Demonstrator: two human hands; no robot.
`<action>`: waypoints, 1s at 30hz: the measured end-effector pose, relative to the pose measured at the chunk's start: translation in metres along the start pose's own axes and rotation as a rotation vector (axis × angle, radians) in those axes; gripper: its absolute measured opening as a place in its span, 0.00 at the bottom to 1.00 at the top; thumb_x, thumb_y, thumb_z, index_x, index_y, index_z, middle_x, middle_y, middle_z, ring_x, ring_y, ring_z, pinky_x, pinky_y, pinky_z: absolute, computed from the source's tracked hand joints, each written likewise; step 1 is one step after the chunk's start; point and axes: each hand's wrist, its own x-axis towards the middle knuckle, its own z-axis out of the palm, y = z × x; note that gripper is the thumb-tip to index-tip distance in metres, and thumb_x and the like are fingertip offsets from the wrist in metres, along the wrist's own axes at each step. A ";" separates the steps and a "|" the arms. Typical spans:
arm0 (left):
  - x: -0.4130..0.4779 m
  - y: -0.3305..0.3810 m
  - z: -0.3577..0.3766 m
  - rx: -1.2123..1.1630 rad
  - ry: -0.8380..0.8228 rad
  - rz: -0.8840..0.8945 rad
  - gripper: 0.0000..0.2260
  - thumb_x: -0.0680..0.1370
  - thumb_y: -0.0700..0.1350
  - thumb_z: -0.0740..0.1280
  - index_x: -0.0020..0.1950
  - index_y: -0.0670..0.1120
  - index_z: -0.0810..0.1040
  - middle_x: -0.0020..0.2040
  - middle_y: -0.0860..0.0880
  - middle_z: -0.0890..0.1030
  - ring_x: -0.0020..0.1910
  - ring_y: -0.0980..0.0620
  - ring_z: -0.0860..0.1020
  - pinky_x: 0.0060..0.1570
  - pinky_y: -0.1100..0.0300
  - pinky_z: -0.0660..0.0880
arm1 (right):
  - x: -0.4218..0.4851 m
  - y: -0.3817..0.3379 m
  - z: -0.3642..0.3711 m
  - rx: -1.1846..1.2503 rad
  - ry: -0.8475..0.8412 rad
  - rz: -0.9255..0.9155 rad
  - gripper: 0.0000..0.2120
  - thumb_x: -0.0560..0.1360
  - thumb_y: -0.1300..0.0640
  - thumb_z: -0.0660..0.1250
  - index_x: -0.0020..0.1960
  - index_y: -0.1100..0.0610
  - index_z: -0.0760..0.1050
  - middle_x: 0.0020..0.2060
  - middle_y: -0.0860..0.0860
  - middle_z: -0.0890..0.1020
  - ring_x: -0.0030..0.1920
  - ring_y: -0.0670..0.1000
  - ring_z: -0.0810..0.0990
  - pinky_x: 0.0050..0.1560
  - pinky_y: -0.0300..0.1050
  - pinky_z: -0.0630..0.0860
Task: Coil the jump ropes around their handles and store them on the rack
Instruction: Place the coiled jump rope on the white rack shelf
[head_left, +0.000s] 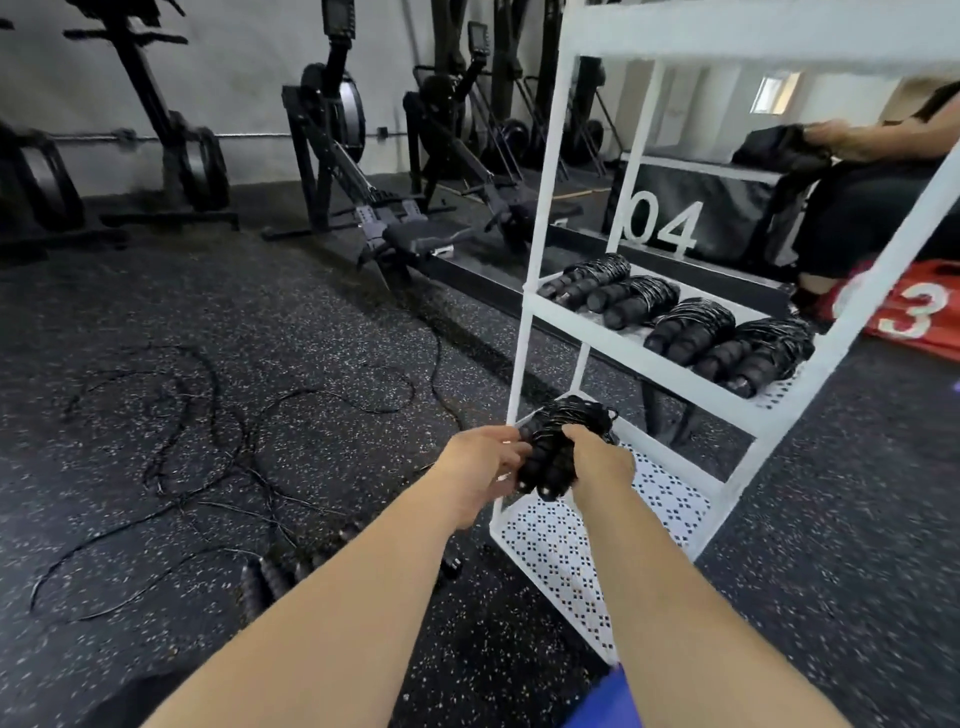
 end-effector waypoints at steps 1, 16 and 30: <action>0.006 -0.001 0.007 0.011 -0.027 -0.007 0.17 0.80 0.29 0.58 0.66 0.39 0.74 0.60 0.41 0.81 0.54 0.47 0.79 0.47 0.58 0.75 | 0.010 -0.001 -0.004 0.021 0.029 0.013 0.29 0.69 0.56 0.75 0.65 0.65 0.68 0.58 0.62 0.77 0.51 0.62 0.79 0.46 0.51 0.77; 0.086 -0.019 0.039 0.163 -0.085 -0.089 0.12 0.84 0.49 0.61 0.57 0.44 0.79 0.54 0.46 0.84 0.56 0.48 0.80 0.65 0.48 0.73 | 0.116 0.020 -0.042 0.034 0.219 0.169 0.15 0.74 0.57 0.71 0.54 0.62 0.70 0.48 0.59 0.77 0.44 0.58 0.74 0.44 0.46 0.72; 0.098 -0.028 0.033 0.184 -0.069 -0.127 0.11 0.84 0.48 0.59 0.55 0.44 0.79 0.55 0.46 0.84 0.56 0.48 0.81 0.65 0.48 0.73 | 0.136 0.041 -0.035 -0.098 0.115 0.093 0.19 0.77 0.58 0.67 0.65 0.65 0.72 0.60 0.61 0.78 0.50 0.57 0.78 0.48 0.46 0.74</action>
